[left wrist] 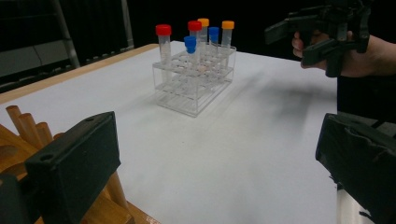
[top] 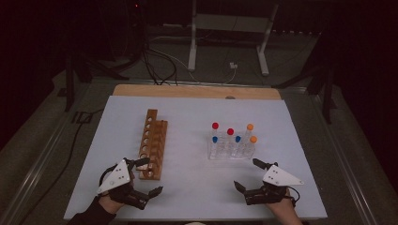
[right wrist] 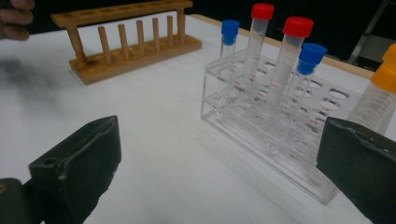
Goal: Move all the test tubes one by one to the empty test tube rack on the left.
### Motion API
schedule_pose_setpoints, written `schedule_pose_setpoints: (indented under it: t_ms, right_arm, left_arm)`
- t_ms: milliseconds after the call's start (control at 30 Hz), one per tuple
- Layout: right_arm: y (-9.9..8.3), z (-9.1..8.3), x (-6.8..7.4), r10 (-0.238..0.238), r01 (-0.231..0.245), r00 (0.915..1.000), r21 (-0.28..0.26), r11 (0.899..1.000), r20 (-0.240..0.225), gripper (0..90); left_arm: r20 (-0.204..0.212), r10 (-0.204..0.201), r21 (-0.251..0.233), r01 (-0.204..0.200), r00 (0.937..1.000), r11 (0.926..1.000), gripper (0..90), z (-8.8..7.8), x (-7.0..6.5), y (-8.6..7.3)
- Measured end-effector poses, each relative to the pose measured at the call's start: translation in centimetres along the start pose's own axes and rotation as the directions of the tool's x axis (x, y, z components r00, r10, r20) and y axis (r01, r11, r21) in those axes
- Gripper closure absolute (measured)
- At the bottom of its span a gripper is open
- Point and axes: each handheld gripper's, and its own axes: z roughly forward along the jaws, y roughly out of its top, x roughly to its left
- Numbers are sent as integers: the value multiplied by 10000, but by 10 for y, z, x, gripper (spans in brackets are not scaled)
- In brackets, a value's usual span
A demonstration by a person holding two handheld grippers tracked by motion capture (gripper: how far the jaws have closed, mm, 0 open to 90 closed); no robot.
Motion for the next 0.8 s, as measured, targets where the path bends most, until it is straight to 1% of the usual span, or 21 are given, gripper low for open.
schedule_pose_setpoints:
  t_ms: [100, 133, 200, 233, 333, 367, 433, 500, 567, 633, 767, 800]
  right_arm:
    - [1, -2, 0, 144, -144, 9999, -4, 9999, -80, 0]
    - [2, -2, 0, 175, -175, 9998, 28, 9998, -8, 0]
    - [2, -3, 0, 190, -190, 9998, 28, 9998, -35, 0]
    - [2, -3, 0, 177, -176, 9998, 89, 9998, -5, 0]
    - [3, -4, 0, 350, -349, 9994, 287, 9990, -19, 0]
    - [4, -4, -1, 317, -318, 9995, 289, 9991, 25, 0]
    - [6, -6, -2, 462, -464, 9989, 271, 9986, 86, 0]
    - [7, -7, -2, 436, -443, 9989, 346, 9984, 191, 0]
    - [7, -5, -2, 515, -519, 9986, 525, 9973, 94, 0]
    - [9, -4, -2, 489, -499, 9986, 581, 9971, 186, 0]
    - [14, -6, -4, 704, -726, 9967, 547, 9959, 410, 0]
    - [16, -7, -4, 686, -715, 9961, 515, 9961, 560, 0]
  left_arm:
    - [-64, -6, -30, 6, 10000, 10000, 5, 0, -1, 0]
    - [-90, -18, -43, 17, 10000, 10000, 5, 0, -1, 0]
    - [-74, -34, -92, 33, 10000, 10000, 5, 0, -1, 1]
    - [-74, -34, -92, 33, 10000, 10000, 5, 0, -1, 1]
    - [-109, -37, -88, 36, 9999, 10000, 5, -1, -1, 1]
    - [-109, -37, -88, 36, 9999, 10000, 5, -1, -1, 1]
    - [-91, -47, -91, 46, 9999, 9999, 5, -1, 0, 1]
    - [-32, -61, -57, 61, 10000, 10000, 5, 0, 0, 0]
    - [-22, -69, -46, 69, 10000, 10000, 5, 0, 0, 0]
    - [1, -63, -32, 63, 10000, 10000, 5, 0, 0, 0]
    - [66, -36, -64, 36, 10000, 10000, 5, -3, 0, -1]
    - [71, -28, -88, 29, 10000, 10000, 5, -3, 0, -1]
